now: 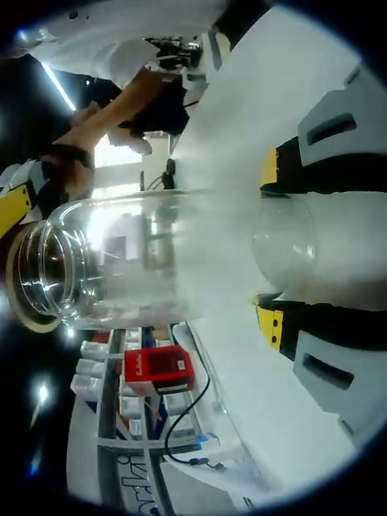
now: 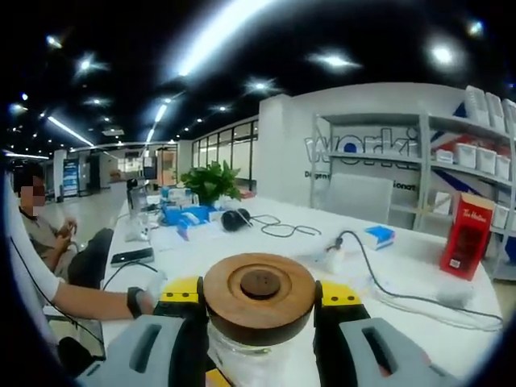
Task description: Clamp the coffee can twist off the lid put the lid on the table pick up the lid cover the can tighten the lid
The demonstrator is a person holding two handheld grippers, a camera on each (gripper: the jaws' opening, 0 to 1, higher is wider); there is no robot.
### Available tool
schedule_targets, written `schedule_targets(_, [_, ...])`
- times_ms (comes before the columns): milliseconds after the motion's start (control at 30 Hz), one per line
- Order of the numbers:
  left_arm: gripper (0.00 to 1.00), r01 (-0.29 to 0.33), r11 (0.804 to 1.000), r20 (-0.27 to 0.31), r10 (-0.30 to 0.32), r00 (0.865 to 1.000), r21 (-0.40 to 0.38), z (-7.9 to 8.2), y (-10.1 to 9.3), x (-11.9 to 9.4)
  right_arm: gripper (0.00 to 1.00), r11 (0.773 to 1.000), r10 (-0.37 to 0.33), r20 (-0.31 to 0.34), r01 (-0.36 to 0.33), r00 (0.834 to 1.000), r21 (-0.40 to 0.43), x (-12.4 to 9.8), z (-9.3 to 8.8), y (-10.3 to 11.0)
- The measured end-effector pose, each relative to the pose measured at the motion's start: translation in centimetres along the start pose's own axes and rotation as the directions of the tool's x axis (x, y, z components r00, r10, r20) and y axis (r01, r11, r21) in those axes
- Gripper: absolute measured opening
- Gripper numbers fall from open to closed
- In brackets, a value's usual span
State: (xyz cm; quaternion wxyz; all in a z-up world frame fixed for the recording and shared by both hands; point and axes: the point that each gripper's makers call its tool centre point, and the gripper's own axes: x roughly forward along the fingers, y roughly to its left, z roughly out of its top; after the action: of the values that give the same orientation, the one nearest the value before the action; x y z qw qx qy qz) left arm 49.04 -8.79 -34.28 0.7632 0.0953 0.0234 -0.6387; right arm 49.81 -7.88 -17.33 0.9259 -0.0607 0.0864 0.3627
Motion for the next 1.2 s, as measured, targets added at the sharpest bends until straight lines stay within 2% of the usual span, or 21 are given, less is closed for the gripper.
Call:
schedule_targets(700, [0.44,0.001,1.0,0.0,-0.001,1.0,-0.001,-0.1,0.2,0.0,0.47,1.0,0.016,-0.015,-0.016,1.0,0.001,0.0,-0.7,0.4])
schedule_targets(933, [0.44,0.002,1.0,-0.003,-0.002,1.0,-0.002,-0.1,0.1,0.1,0.47,1.0,0.013,-0.034,-0.013,0.999,-0.009,0.2,-1.7,0.9])
schedule_targets(1200, [0.44,0.001,1.0,-0.003,-0.001,1.0,-0.003,-0.1,0.2,0.3,0.47,1.0,0.012,-0.016,-0.012,1.0,-0.012,0.0,-1.5,1.0])
